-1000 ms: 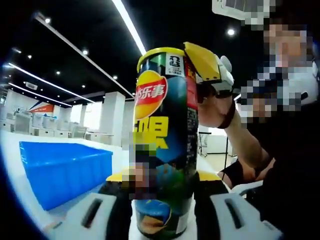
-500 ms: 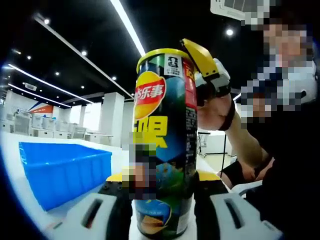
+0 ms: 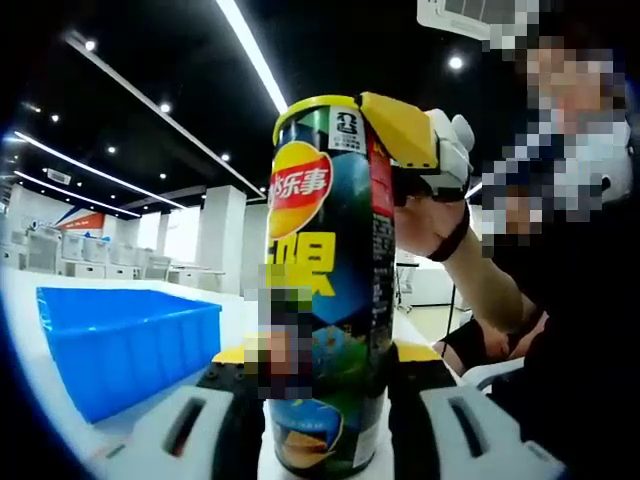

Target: Open the lid of the chip container on the table, take out the chips, place them into the box in front of the container, and close the lid

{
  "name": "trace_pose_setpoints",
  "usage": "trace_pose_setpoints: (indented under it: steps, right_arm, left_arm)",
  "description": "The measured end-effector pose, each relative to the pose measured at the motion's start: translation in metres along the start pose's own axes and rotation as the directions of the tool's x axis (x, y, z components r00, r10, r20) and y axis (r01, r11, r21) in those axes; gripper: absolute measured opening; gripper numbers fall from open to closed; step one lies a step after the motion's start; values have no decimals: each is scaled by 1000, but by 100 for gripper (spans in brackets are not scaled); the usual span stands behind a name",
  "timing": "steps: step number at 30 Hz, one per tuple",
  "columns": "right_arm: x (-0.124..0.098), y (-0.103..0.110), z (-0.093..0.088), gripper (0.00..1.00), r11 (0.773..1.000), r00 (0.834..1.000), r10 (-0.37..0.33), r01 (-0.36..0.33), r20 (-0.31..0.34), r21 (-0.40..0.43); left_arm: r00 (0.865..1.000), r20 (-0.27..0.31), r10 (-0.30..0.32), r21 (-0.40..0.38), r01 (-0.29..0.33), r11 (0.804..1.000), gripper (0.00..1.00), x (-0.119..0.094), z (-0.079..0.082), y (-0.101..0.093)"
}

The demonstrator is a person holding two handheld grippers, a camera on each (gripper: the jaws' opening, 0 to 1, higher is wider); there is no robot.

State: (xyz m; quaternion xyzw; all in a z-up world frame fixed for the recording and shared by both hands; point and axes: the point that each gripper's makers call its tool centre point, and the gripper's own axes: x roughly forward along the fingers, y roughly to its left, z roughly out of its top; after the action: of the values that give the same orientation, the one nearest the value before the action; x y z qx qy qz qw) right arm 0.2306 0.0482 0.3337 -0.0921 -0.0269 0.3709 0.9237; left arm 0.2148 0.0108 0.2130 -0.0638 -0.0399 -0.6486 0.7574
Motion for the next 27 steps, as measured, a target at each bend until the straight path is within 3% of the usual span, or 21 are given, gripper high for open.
trace_pose_setpoints:
  steps: [7,9,15,27]
  right_arm:
    - [-1,-3,1,43,998,1000,-3,1,25,71]
    - [-2,-3,1,42,991,1000,13,-16,28,136]
    - [-2,-4,2,43,992,999,10,-15,43,127]
    - [-3,-7,4,42,968,998,28,-41,55,246]
  left_arm:
    - [1000,1,0,3,0,1000,48,-1,0,1]
    - [1000,1,-1,4,1,1000,48,-1,0,0]
    - [1000,1,-2,2,2,1000,48,-1,0,1]
    - [1000,0,-1,2,1,1000,48,-1,0,-1]
